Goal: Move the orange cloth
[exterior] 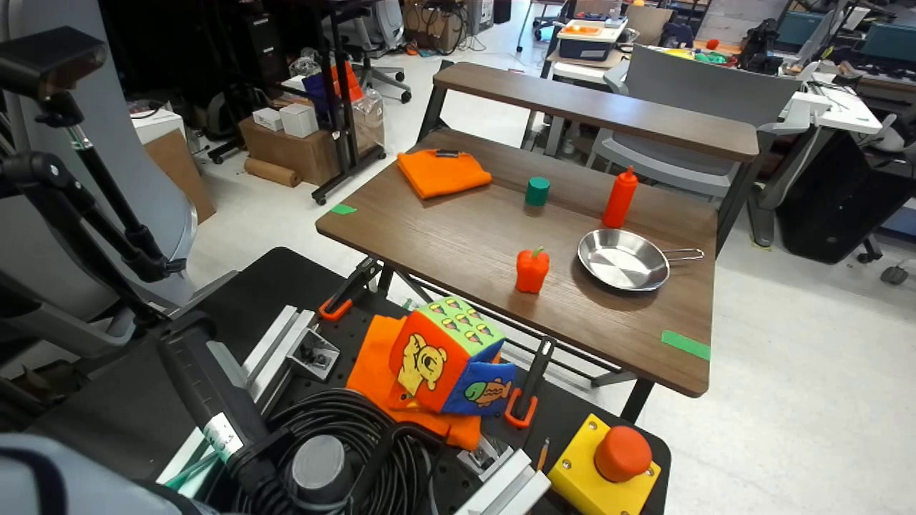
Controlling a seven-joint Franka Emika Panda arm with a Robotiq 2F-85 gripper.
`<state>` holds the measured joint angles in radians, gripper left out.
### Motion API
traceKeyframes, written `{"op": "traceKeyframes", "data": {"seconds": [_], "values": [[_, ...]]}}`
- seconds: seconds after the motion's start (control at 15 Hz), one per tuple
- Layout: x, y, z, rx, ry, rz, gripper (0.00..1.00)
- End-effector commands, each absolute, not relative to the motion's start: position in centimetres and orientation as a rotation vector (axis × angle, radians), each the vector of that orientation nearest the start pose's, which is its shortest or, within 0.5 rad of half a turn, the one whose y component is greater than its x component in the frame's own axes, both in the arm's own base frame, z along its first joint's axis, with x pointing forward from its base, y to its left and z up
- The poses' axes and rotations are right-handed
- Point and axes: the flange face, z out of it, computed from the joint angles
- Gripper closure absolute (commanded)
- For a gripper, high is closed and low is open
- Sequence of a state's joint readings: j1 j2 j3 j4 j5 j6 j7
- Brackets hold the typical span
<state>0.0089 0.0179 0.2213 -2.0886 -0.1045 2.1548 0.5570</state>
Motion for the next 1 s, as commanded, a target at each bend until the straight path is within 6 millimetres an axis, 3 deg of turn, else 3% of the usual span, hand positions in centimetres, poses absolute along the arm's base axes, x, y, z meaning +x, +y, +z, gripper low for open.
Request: {"op": "traceKeyframes", "data": {"seconds": [0.0,0.27,0.53,0.93], "values": [[58.5,13.3,38.1,-3.149,0.463,-0.099,0.00],[62.2,15.4,32.9,-3.154,0.503,-0.006,0.00],[65.2,18.2,26.1,-3.182,0.573,0.111,0.00],[67.6,20.4,17.7,-3.249,0.591,0.329,0.00]]}}
